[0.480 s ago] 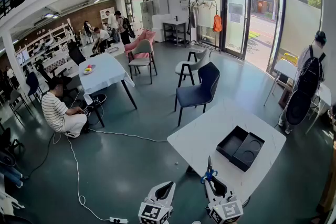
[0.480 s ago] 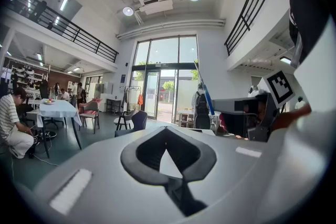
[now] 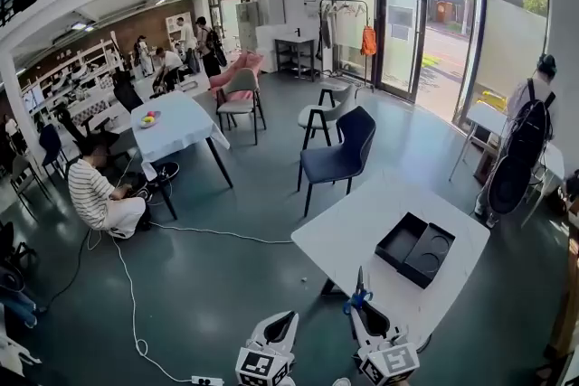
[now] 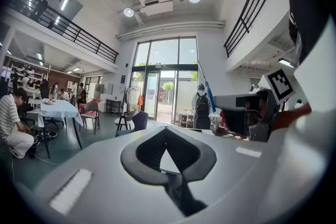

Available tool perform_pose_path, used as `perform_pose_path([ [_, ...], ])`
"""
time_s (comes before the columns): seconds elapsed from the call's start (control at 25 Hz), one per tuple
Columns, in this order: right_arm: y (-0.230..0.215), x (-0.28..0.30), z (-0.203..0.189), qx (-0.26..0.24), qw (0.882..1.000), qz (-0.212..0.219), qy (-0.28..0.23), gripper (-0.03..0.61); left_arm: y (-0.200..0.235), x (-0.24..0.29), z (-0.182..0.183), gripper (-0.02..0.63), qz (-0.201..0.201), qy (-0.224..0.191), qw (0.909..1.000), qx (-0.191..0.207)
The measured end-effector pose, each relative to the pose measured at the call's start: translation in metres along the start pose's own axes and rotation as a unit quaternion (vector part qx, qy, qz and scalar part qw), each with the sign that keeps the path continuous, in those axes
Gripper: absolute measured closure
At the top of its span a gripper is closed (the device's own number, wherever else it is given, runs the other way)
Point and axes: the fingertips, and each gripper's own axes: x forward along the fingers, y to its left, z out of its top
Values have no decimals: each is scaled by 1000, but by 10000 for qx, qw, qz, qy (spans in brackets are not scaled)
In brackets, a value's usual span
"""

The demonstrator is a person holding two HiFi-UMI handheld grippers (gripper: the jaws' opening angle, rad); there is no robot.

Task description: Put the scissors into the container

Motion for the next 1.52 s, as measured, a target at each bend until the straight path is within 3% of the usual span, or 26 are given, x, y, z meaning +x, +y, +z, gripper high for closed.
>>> perform_pose_path([
  [0.32,28,15,17,323,9986,-125,-395,500,34,-23,-3,604,-20,-158,9999,40],
  [0.48,44,23,20,341,9980,-265,-471,500,41,-36,-6,604,-232,-50,9997,53],
  [0.76,57,34,12,274,9975,-582,-299,500,69,-39,-7,604,-423,-174,9988,151],
  [1.16,45,46,-6,192,9965,-809,-53,500,83,-26,-3,604,-465,-319,9984,18],
  [1.52,13,74,-9,244,9958,-878,-48,500,96,13,0,604,-452,-195,9988,71],
])
